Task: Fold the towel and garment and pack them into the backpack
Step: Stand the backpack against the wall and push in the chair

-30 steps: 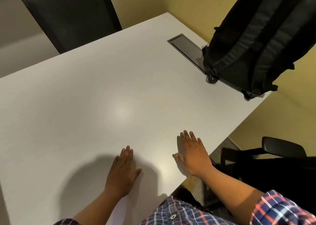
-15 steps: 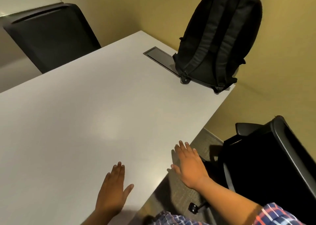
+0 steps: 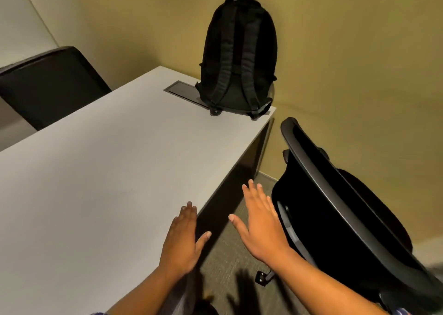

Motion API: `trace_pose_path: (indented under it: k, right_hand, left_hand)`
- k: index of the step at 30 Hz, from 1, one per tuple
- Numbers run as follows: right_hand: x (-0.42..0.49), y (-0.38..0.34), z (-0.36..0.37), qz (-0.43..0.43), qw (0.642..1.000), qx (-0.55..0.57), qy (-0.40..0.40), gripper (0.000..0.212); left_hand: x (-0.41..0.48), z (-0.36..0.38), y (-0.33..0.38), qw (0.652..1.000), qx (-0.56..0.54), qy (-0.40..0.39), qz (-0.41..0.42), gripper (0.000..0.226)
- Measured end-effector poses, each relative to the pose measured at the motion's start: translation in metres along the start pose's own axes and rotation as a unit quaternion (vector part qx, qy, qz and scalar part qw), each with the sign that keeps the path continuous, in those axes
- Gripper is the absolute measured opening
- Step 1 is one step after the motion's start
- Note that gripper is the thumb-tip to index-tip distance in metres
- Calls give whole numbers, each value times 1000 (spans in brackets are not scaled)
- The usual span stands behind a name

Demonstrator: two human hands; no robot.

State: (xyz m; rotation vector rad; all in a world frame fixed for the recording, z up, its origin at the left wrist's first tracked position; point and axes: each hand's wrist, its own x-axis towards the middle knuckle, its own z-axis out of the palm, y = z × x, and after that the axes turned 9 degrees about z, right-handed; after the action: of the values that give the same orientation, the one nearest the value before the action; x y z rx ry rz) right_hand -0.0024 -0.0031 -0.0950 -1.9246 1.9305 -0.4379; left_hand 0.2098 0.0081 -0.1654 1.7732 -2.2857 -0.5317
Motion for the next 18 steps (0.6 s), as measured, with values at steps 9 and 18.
trace_pose_path:
  k: [9, 18]
  right_hand:
    - [-64, 26, -150, 14, 978, -19, 207, 75]
    - [-105, 89, -155, 246, 954, -42, 169, 70]
  left_hand:
    - [47, -68, 159, 962, -12, 84, 261, 79]
    - [154, -92, 241, 918, 90, 43, 383, 65]
